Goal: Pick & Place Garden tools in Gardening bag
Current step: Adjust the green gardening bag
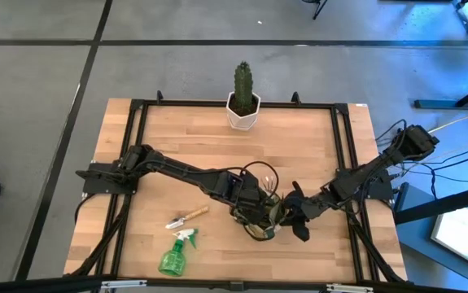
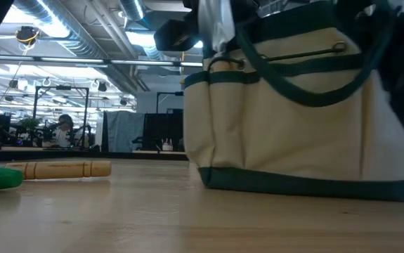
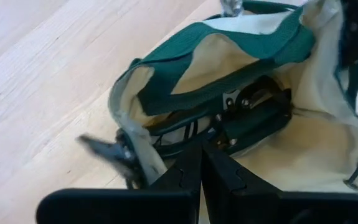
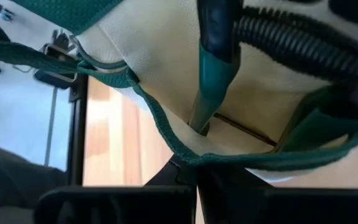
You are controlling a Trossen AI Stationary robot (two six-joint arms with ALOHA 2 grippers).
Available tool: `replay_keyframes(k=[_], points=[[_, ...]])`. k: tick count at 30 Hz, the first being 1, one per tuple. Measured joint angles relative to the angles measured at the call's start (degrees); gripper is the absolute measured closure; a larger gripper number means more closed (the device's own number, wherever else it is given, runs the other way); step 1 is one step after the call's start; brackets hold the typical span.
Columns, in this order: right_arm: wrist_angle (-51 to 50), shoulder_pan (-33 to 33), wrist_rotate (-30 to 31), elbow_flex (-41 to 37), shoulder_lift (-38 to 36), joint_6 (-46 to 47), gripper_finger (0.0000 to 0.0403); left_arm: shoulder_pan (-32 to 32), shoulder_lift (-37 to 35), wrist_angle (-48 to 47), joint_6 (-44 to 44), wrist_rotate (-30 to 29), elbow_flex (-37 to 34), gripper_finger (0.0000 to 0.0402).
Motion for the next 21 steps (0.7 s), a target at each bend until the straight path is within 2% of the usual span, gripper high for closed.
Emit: replay_keyframes(k=[6, 12, 21], points=[[-1.0, -3.1, 0.2, 0.9, 0.4, -2.2, 0.0402, 0.0, -0.5, -3.9, 0.6, 0.2, 0.0, 0.04], [-1.3, -5.7, -0.6, 1.1, 0.4, -4.5, 0.0402, 0.1, -2.9, -7.0, 1.1, -3.1, 0.0, 0.04], [-2.6, -10.7, -6.9, 1.2, 0.4, -7.8, 0.0402, 0.3, -8.6, -10.4, 1.4, -8.8, 0.0, 0.04]])
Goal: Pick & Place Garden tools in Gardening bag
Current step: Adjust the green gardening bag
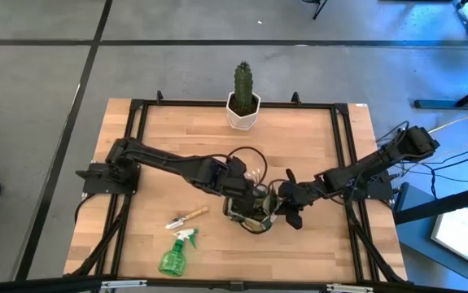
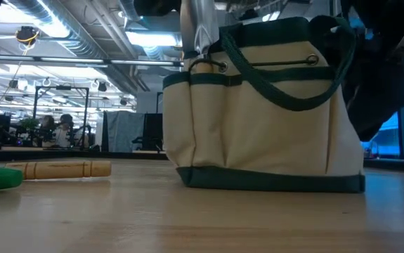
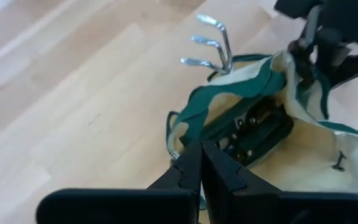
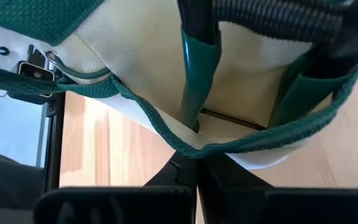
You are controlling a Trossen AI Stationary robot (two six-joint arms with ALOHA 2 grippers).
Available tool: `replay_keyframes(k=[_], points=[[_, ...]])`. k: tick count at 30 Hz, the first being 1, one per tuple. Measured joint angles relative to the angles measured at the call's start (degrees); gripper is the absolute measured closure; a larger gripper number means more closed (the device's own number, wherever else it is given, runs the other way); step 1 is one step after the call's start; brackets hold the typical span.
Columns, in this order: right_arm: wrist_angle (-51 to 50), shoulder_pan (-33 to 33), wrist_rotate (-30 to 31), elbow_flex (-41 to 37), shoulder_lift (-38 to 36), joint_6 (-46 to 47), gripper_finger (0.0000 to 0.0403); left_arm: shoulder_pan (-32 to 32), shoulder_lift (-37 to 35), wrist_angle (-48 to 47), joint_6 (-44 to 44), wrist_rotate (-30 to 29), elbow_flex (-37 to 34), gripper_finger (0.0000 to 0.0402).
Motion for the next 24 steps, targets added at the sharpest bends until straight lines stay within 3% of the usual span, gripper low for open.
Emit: replay_keyframes(k=[9, 15, 24], points=[[0.4, -3.0, -6.2, 0.0, -0.2, -1.2, 0.0402, -2.0, -0.6, 0.0, 0.5, -1.9, 0.0, 0.04], [-1.3, -2.9, -8.8, 2.1, -0.4, -1.4, 0.0402, -4.8, -0.9, -0.2, -0.9, -6.9, 0.0, 0.04], [-15.0, -2.9, -9.4, 11.8, -2.8, -5.9, 0.0402, -9.4, -2.4, -0.4, -4.9, -16.0, -0.1, 0.04]])
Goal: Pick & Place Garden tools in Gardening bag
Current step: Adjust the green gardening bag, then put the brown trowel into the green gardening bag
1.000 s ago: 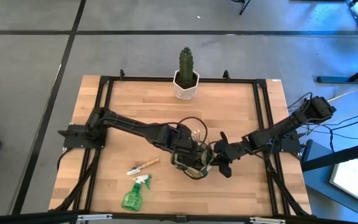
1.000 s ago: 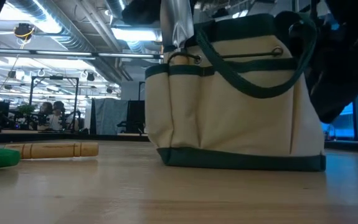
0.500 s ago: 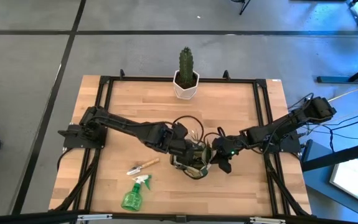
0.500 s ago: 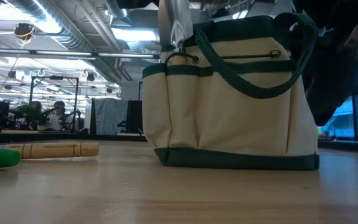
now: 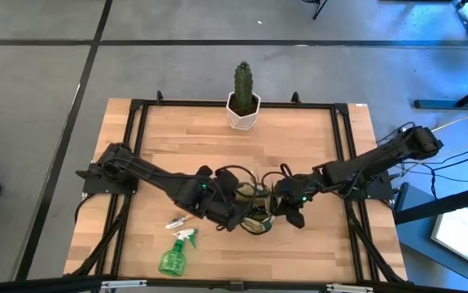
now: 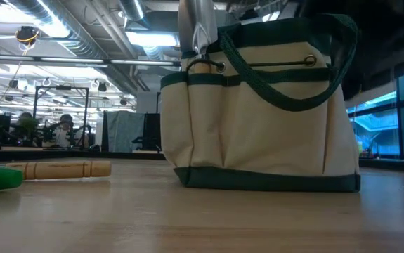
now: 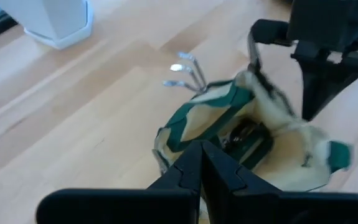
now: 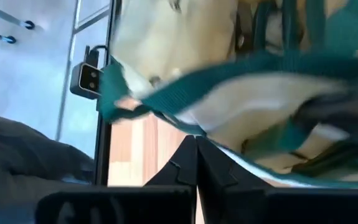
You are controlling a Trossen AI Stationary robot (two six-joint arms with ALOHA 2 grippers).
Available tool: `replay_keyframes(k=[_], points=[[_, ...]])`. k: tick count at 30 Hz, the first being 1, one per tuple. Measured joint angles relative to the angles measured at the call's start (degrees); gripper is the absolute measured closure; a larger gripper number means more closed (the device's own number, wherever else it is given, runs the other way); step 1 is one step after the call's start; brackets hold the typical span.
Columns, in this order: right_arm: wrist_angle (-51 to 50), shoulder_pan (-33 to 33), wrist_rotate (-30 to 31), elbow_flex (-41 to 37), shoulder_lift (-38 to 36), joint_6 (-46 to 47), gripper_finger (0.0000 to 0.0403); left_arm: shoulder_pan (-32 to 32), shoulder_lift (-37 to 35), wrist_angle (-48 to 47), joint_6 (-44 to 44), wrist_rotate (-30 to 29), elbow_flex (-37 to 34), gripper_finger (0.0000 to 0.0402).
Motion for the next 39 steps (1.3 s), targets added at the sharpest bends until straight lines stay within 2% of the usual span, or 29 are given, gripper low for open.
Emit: replay_keyframes(k=[3, 7, 14, 20, 25, 32, 39], points=[[-7.1, 0.0, 1.6, 5.0, -1.4, -2.5, 0.0402, -0.8, -0.5, 0.5, -0.6, -1.5, -0.1, 0.04], [-11.1, 0.1, 2.6, 10.6, -3.3, -4.0, 0.0402, -2.0, -0.7, 1.5, -0.6, -2.6, -0.1, 0.04], [-10.1, 1.3, 5.1, 15.4, -8.0, -4.3, 0.0402, -5.8, -0.7, 6.1, -0.1, -3.7, -0.1, 0.04], [-4.9, 4.3, 9.1, 15.5, -12.0, -3.4, 0.0402, -10.8, -0.7, 12.6, -0.1, -10.4, -0.1, 0.04], [-1.9, 4.5, 9.2, 15.5, -12.9, -3.2, 0.0402, -13.4, -0.3, 19.7, 0.0, -14.5, -4.1, 0.04], [-1.0, 4.5, 8.9, 15.5, -12.9, -3.2, 0.0402, -14.2, -0.5, 41.8, 3.4, -11.6, -14.8, 0.04], [0.1, 4.5, 8.8, 15.5, -12.9, -3.8, 0.0402, -13.5, -5.9, 69.9, 10.8, -6.5, -31.2, 0.04]])
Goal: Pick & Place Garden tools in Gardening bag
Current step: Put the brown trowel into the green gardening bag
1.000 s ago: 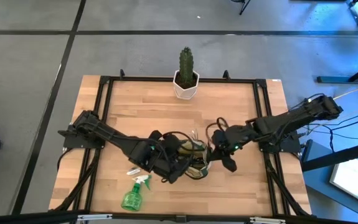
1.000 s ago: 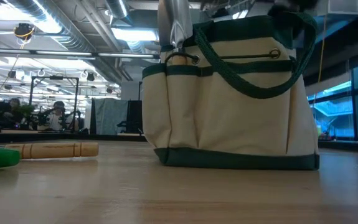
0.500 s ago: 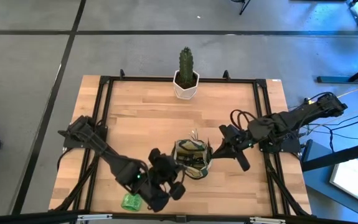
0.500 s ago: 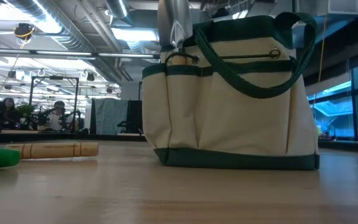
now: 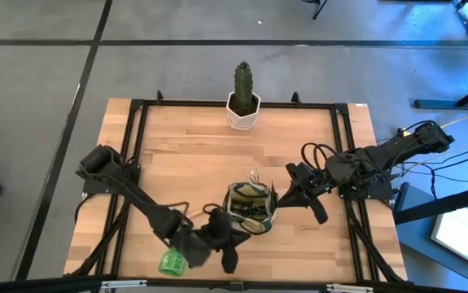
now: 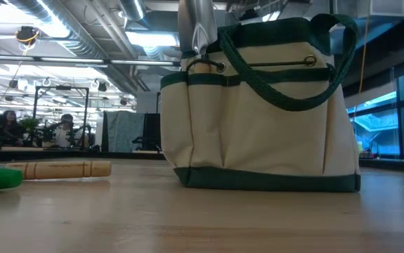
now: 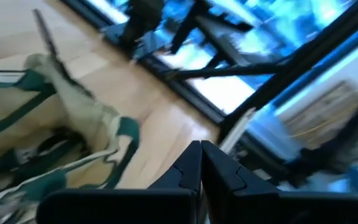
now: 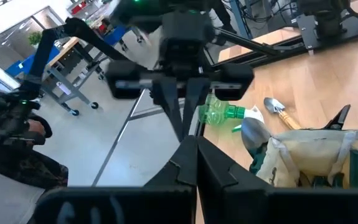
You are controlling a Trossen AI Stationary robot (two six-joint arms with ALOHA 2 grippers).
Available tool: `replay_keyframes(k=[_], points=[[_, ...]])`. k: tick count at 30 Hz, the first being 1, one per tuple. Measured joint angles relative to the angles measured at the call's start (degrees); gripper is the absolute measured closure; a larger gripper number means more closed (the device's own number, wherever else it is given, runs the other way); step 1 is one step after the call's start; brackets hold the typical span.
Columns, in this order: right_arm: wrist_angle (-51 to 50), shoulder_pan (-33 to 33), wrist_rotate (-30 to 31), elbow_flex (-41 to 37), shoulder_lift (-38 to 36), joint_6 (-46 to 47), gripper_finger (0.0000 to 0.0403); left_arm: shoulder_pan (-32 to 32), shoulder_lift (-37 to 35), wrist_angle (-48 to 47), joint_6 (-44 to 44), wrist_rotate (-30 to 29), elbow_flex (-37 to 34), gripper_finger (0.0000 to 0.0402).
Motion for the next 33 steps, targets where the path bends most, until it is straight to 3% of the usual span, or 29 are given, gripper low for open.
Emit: replay_keyframes(k=[11, 14, 19, 24, 27, 33], points=[[-0.1, 0.0, 1.4, 0.0, 0.0, -1.1, 0.0402, 1.3, -14.5, 40.7, 5.8, 0.6, -32.1, 0.04], [0.4, 0.0, 1.5, 0.0, 0.0, -1.4, 0.0402, 1.6, -18.9, 46.4, 6.1, 0.3, -38.3, 0.04], [0.4, 0.0, 1.1, 0.0, 0.0, -1.7, 0.0402, 3.8, -25.4, 43.6, 7.9, -0.2, -41.6, 0.04], [-2.0, 0.6, -4.4, 0.0, -0.6, -2.1, 0.0402, 6.7, -29.1, 38.3, 12.7, 1.7, -41.6, 0.04], [-4.5, 1.7, -4.6, 0.0, -1.1, -3.5, 0.0402, 8.1, -30.3, 36.1, 13.6, 2.6, -41.6, 0.04], [-9.7, 1.7, -4.9, 0.0, -3.9, -6.8, 0.0402, 10.3, -30.8, 28.0, 3.0, 6.6, -41.6, 0.04]])
